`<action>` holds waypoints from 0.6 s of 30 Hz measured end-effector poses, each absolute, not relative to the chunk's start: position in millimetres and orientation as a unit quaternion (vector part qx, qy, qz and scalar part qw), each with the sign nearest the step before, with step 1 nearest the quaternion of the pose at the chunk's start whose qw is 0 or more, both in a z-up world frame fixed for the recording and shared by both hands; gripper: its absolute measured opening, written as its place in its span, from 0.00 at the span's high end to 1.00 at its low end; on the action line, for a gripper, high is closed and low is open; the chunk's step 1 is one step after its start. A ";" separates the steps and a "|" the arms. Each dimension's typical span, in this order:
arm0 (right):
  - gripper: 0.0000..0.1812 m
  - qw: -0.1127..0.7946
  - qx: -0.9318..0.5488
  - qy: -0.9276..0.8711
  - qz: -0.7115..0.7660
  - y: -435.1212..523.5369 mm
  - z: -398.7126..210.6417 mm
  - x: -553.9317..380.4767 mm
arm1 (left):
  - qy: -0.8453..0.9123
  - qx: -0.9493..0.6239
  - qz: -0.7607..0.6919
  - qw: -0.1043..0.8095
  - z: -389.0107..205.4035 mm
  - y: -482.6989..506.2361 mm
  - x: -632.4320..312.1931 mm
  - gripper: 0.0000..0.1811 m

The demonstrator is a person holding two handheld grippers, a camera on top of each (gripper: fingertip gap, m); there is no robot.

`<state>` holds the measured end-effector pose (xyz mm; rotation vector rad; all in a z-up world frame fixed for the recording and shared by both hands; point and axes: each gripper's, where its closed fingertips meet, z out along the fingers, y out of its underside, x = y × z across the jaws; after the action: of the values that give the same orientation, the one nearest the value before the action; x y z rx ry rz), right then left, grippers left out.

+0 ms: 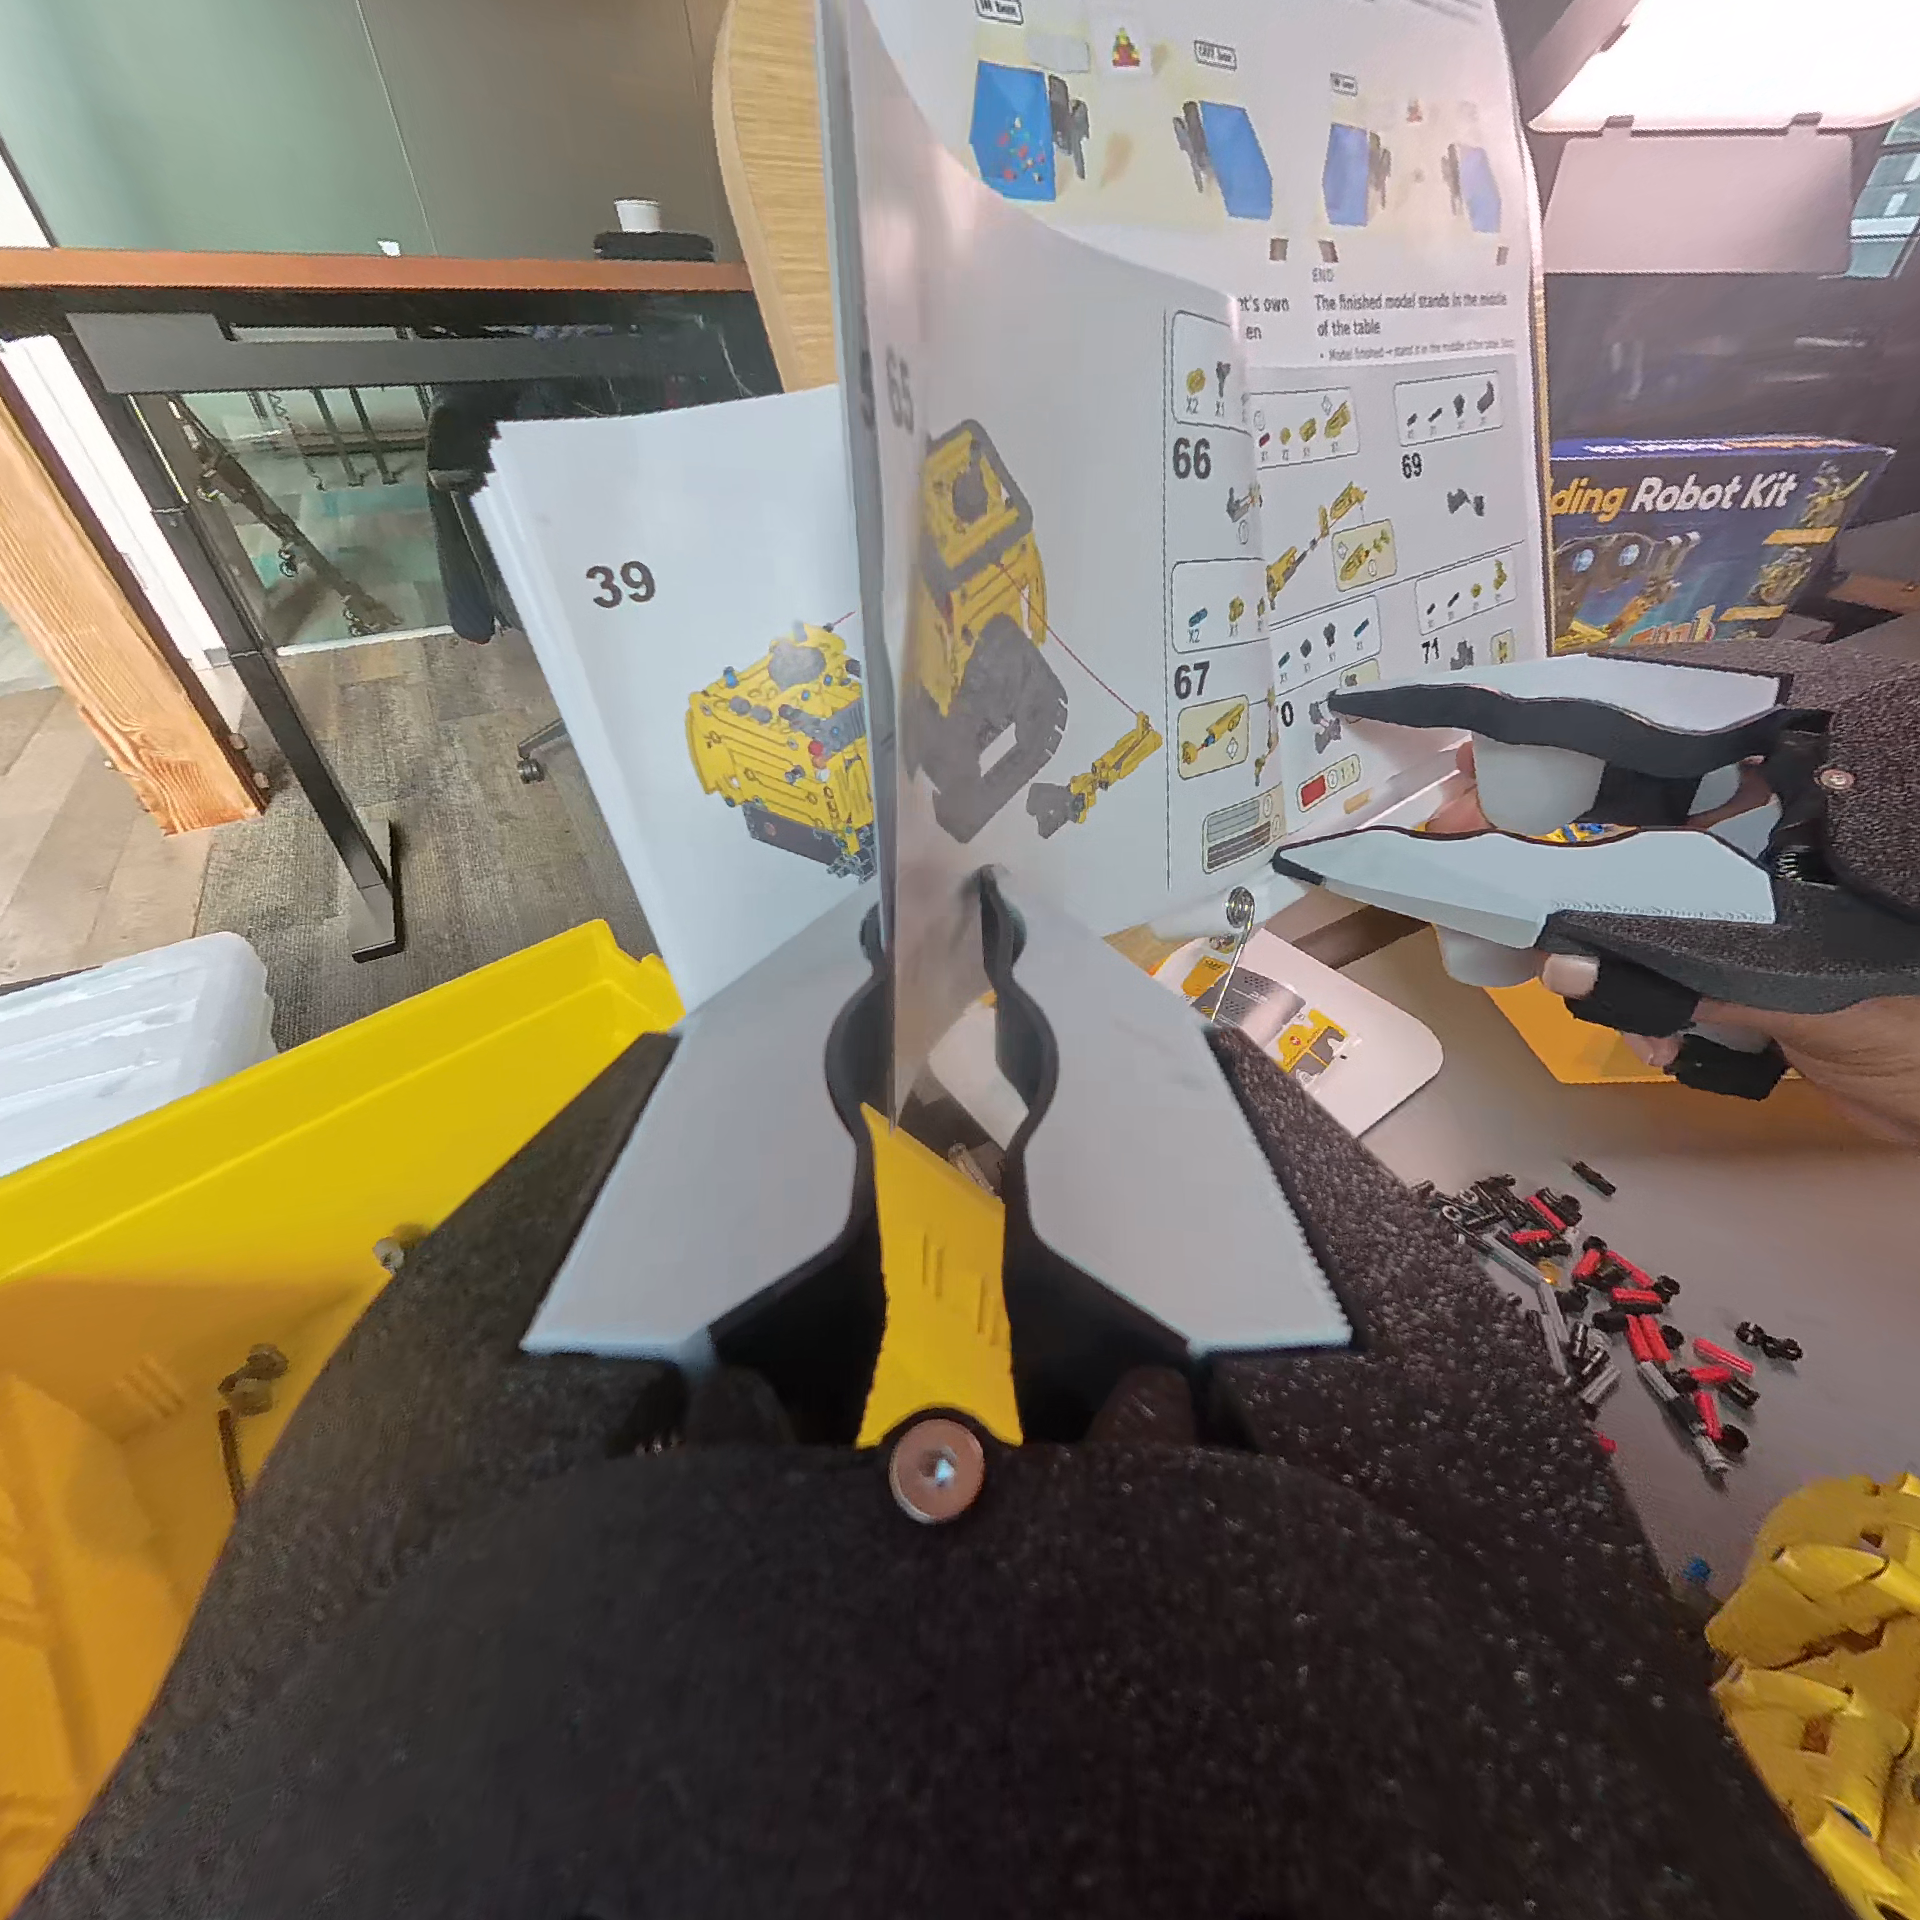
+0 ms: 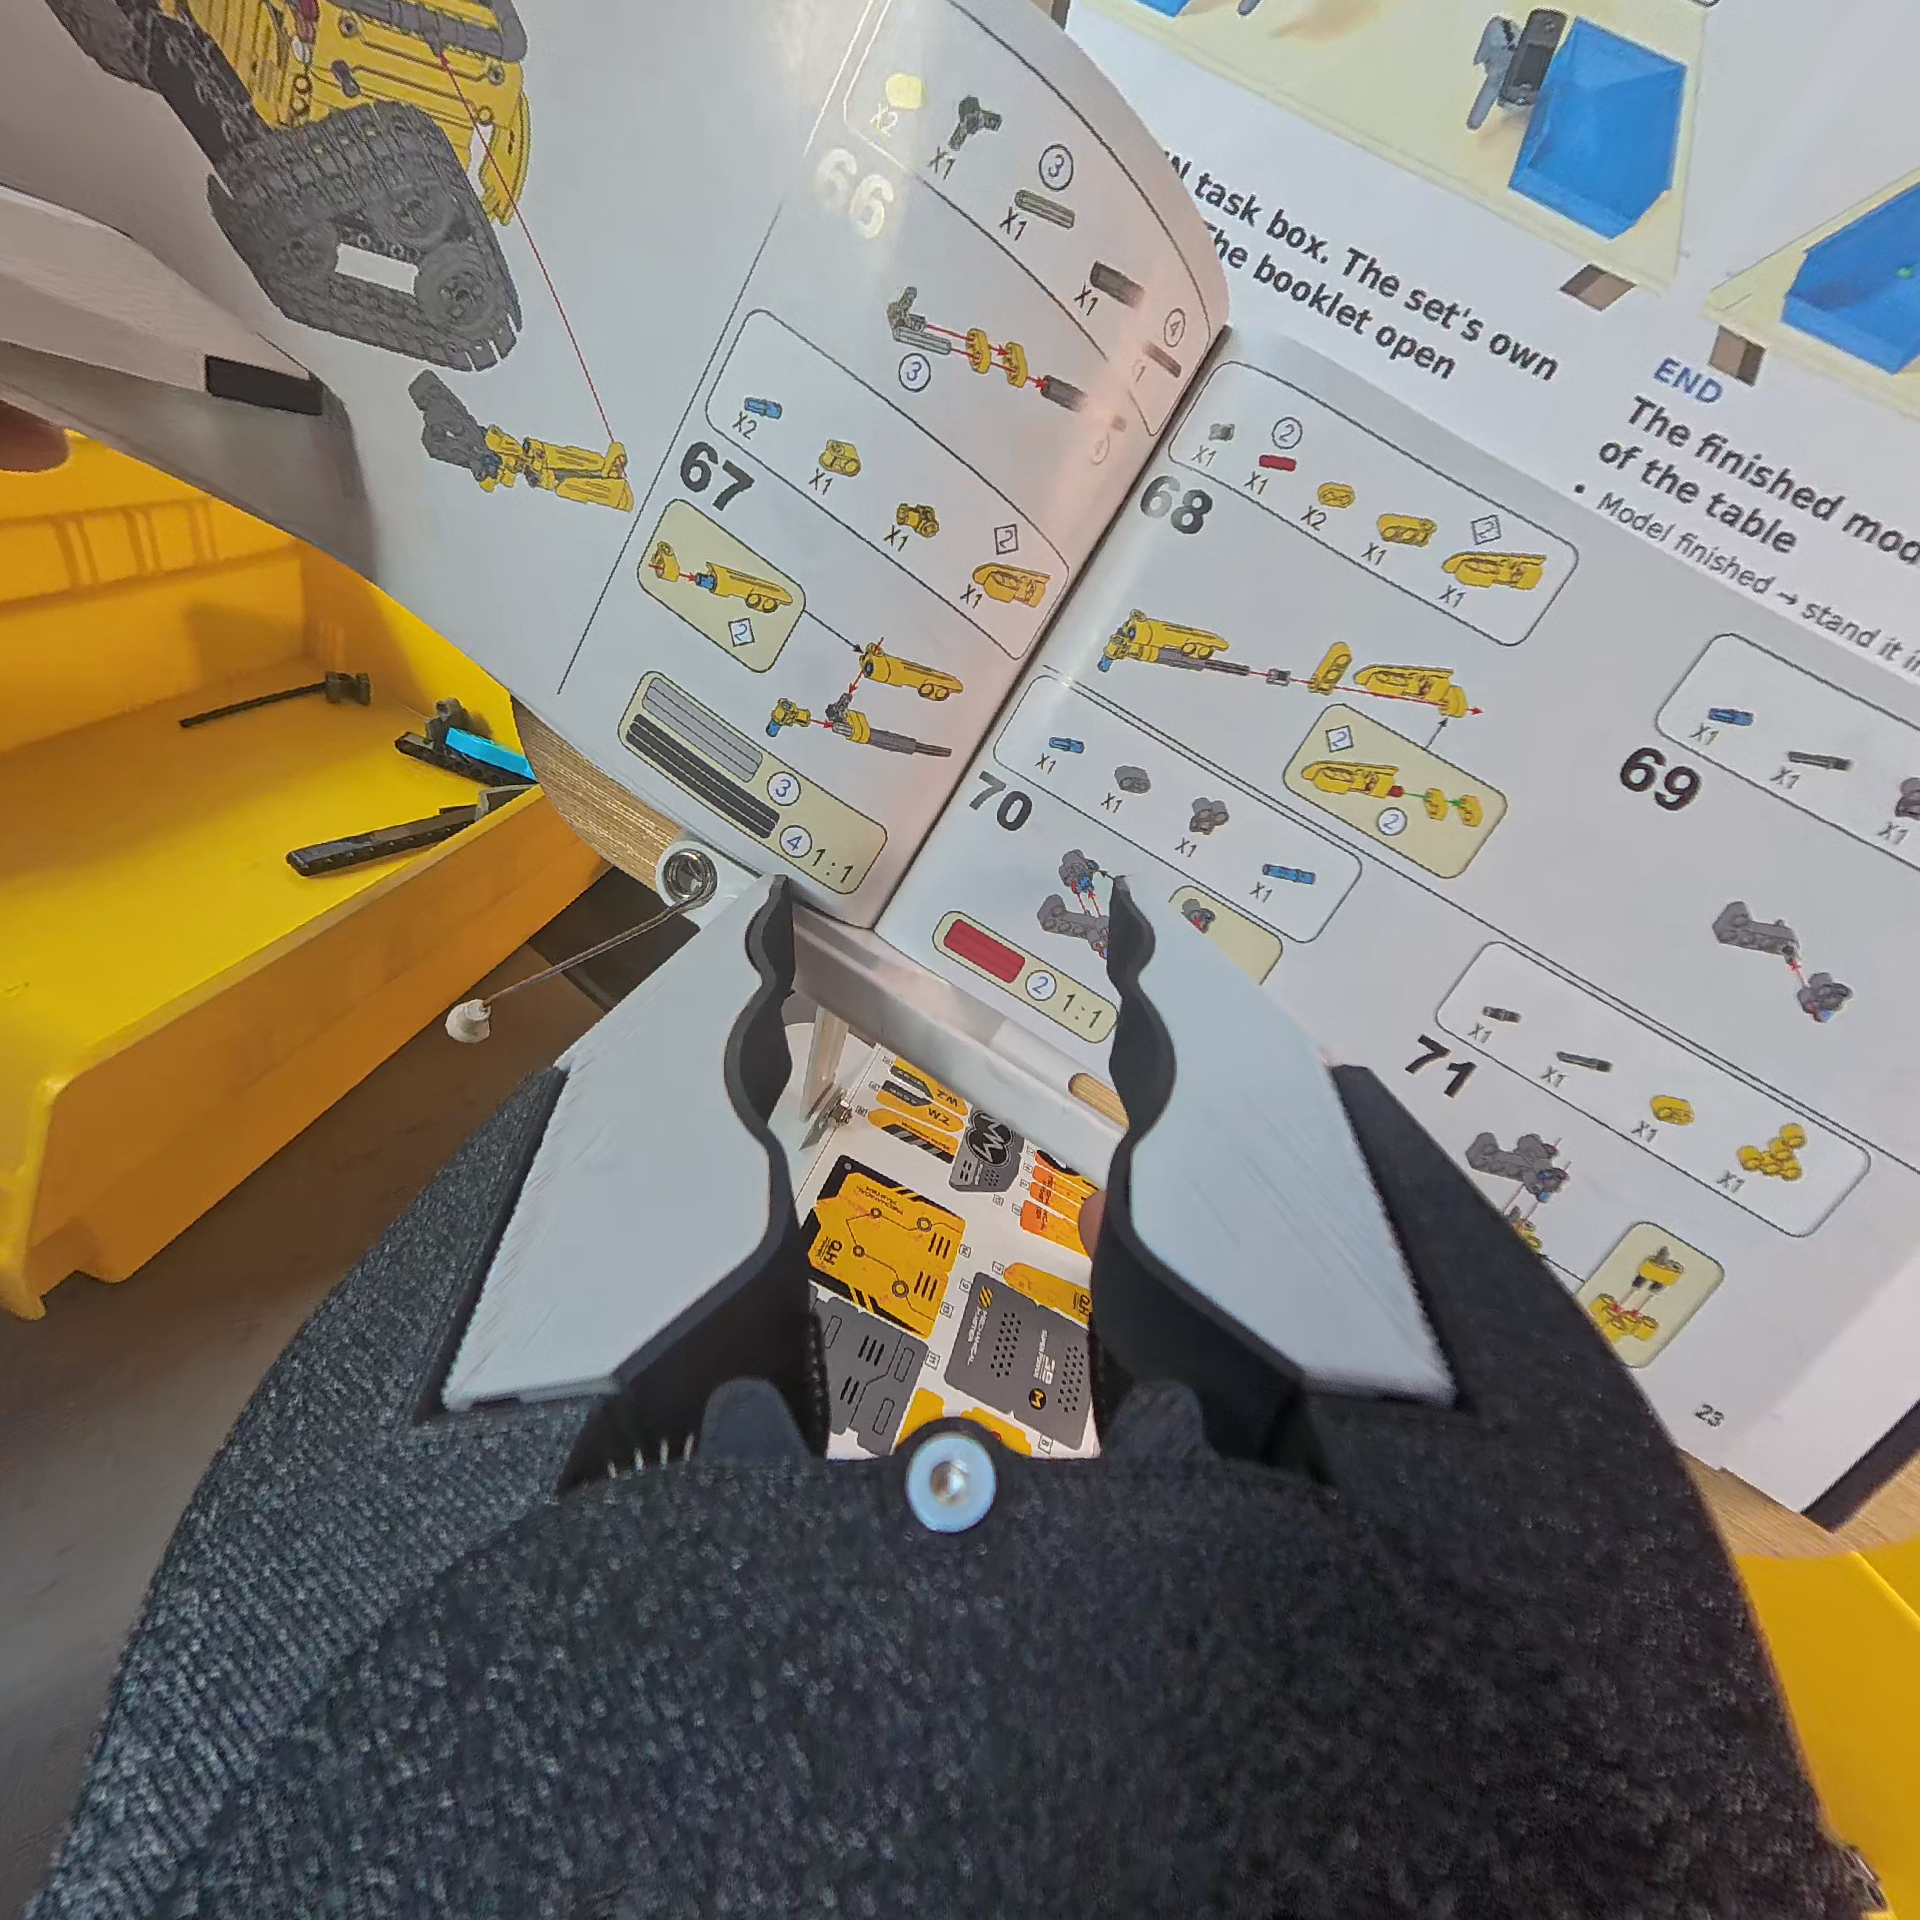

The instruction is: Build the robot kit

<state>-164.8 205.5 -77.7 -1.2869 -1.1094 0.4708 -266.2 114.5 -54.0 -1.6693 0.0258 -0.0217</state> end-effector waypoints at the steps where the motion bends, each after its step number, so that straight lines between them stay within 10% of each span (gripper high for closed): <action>1: 0.67 0.636 -0.563 -0.485 0.207 205.6 -77.7 -164.8 | 0.007 -0.739 -0.010 0.673 -53.1 113.5 -268.0 0.95; 18: 0.67 0.651 -0.564 -0.462 0.210 209.9 -60.3 -152.7 | -0.016 -0.745 -0.015 0.667 -58.4 114.6 -275.3 1.00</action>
<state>-152.7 209.9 -60.3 -1.2804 -1.0496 0.4767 -275.3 114.6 -58.4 -1.6802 -0.0357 -0.0345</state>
